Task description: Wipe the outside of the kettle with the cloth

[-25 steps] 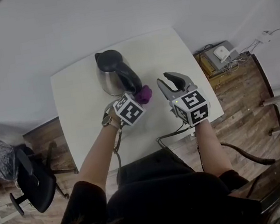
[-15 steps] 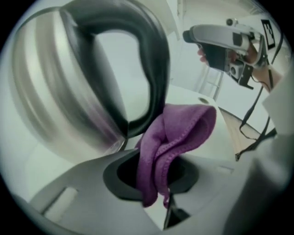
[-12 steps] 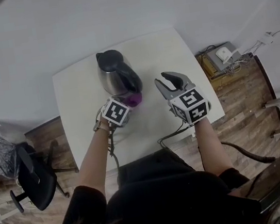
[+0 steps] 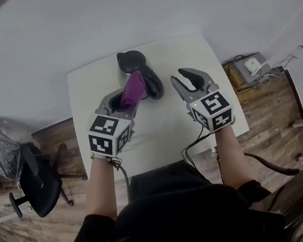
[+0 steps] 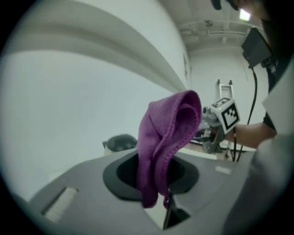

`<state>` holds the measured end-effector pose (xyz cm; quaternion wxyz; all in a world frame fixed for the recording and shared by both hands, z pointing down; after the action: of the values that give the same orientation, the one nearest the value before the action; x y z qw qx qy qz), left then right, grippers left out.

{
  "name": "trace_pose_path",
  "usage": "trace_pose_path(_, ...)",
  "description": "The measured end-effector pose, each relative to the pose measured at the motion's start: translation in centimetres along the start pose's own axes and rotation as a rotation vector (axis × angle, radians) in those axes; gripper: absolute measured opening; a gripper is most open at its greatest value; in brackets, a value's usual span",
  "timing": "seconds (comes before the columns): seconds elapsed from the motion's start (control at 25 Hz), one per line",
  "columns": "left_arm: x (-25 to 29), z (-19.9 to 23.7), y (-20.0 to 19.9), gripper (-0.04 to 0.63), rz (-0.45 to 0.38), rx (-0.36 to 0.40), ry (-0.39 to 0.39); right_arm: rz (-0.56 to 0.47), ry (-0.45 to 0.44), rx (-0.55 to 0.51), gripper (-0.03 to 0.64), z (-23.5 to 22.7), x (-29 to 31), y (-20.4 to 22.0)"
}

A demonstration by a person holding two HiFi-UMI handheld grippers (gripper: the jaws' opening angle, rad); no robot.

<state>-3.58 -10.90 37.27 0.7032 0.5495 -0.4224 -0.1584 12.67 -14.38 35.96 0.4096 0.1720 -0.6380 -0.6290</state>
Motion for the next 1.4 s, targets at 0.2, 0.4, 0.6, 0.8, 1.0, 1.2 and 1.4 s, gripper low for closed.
trace_pose_path(0.2, -2.8, 1.1, -4.7, 0.098, -0.191, 0.100, -0.175, -0.086, 0.013, -0.021, 0.080, -0.1, 0.0, -3.2)
trace_pose_path(0.4, -4.6, 2.6, -6.9, 0.098, -0.349, 0.077, -0.298, -0.121, 0.065, -0.058, 0.003, -0.7, 0.1, -5.3)
trace_pose_path(0.6, -6.1, 3.4, -8.3, 0.098, -0.480, 0.117, -0.379, -0.128, 0.057, -0.047, 0.003, -0.5, 0.4, -5.4)
trace_pose_path(0.8, -6.2, 3.1, -8.4, 0.098, -0.529, 0.138, -0.373, -0.127, 0.052, -0.028, 0.003, -0.5, 0.7, -5.1)
trace_pose_path(1.0, -5.7, 3.2, -7.2, 0.098, -0.517, 0.137, -0.375, -0.141, 0.061, -0.061, 0.002, -0.1, 1.2, -5.9)
trace_pose_path(1.2, -5.3, 3.6, -6.7, 0.098, -0.497, 0.122, -0.367, -0.169, 0.062, -0.042, 0.002, 0.1, 1.5, -6.6)
trace_pose_path(1.4, -5.0, 3.9, -6.4, 0.098, -0.494, 0.108, -0.376, -0.191, 0.074, -0.049, 0.002, 0.1, 1.6, -7.3)
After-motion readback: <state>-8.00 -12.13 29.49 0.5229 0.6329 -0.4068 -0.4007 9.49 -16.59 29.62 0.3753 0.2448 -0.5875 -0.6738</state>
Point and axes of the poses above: the fingertips, and each gripper's own axes: x forward along the fingers, z to its left, y out of its underside, the point moved 4 cm from there along -x, backward along the fingers, and after that the axes turned 2 degrees about z, right-handed, at the moved point
